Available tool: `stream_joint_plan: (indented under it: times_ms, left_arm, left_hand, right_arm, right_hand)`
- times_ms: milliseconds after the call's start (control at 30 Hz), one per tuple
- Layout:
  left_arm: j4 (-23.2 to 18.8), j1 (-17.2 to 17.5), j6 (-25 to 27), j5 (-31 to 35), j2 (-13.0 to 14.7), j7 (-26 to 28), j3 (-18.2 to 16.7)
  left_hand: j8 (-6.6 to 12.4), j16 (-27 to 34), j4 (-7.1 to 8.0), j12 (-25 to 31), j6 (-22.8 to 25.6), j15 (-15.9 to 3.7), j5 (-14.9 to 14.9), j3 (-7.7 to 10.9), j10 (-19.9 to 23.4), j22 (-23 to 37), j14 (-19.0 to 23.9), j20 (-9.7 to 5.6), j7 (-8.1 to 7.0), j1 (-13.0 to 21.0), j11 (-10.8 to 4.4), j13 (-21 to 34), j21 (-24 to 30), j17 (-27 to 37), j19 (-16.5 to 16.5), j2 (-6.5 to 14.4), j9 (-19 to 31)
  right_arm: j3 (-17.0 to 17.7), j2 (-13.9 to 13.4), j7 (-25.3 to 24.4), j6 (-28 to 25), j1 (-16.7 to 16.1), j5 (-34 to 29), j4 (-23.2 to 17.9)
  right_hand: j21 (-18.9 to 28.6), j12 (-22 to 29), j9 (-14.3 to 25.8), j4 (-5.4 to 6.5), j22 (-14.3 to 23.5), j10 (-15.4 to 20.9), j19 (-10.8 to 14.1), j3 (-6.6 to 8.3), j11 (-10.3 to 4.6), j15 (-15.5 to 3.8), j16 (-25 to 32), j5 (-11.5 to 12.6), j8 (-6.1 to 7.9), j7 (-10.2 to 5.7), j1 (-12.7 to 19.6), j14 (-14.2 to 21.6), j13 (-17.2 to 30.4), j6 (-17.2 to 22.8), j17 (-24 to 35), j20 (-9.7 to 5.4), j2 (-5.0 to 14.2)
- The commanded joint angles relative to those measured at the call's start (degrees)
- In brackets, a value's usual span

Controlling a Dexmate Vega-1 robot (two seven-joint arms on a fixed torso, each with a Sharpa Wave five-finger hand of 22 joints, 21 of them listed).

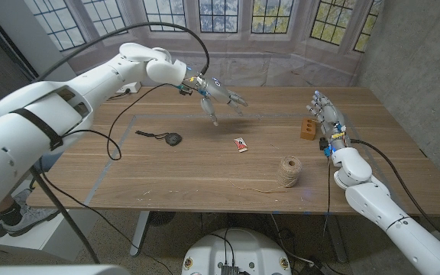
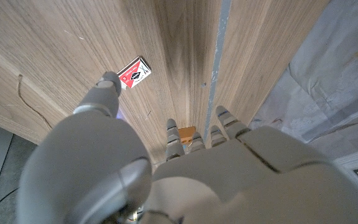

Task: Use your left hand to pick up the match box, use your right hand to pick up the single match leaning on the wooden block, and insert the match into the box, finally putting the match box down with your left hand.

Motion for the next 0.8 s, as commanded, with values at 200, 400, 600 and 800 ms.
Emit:
stream_joint_plan:
  times_ms: [200,400,600,800]
  left_arm:
    - [0.16,1.06,2.30,3.50,0.25,7.38,1.69]
    - [1.41,1.17,3.33,2.01,-0.60,5.70,2.43]
    - [3.24,0.59,3.56,2.99,-1.84,7.24,3.84]
    - [7.00,-0.81,3.13,3.98,-4.00,9.36,6.05]
  left_hand:
    - [0.69,0.32,0.11,0.51,1.36,-0.31,0.44,-0.40,0.28,0.22,0.37,-0.13,0.79,1.45,-0.17,0.15,0.27,0.30,0.67,-0.05,0.32]
    - [0.39,-0.09,0.43,0.20,1.09,0.20,0.38,-0.61,-0.76,0.24,-0.79,-0.17,0.88,1.66,-0.01,0.16,-0.02,0.31,0.00,0.00,0.33]
    - [0.27,-0.11,0.58,0.14,0.97,0.28,0.35,-0.72,-1.04,0.24,-1.02,-0.13,0.94,1.66,0.07,0.17,-0.12,0.32,-0.28,0.04,0.33]
    - [0.20,-0.22,0.79,-0.02,1.06,0.44,0.30,-0.88,-1.67,0.25,-1.54,-0.14,0.89,1.62,0.30,0.17,-0.24,0.33,-0.68,0.12,0.34]
  right_arm:
    - [0.23,-0.37,1.14,0.13,-0.26,0.60,0.63]
    - [0.28,-0.63,1.75,-0.12,-0.08,1.06,0.96]
    - [0.12,-0.76,2.55,-0.34,0.35,1.54,1.57]
    - [0.00,-0.63,3.13,-0.03,0.75,1.86,2.30]
  right_hand:
    - [0.26,0.12,0.14,-0.06,0.35,0.30,0.62,0.29,0.26,-0.54,0.42,-0.09,0.00,0.53,-0.16,0.44,0.19,0.05,0.22,-0.74,-0.27]
    - [0.26,0.13,0.14,-0.10,0.35,0.33,0.66,0.26,0.31,-0.52,0.43,-0.10,0.00,0.51,-0.19,0.46,0.20,0.04,0.22,-0.69,-0.37]
    - [0.25,0.11,0.14,-0.14,0.35,0.26,0.67,0.27,0.37,-0.55,0.43,-0.10,-0.02,0.50,-0.20,0.46,0.20,0.02,0.22,-0.68,-0.39]
    - [0.24,0.15,0.14,-0.16,0.36,0.35,0.68,0.28,0.52,-0.54,0.44,-0.10,-0.01,0.55,-0.23,0.47,0.21,0.04,0.23,-0.69,-0.39]
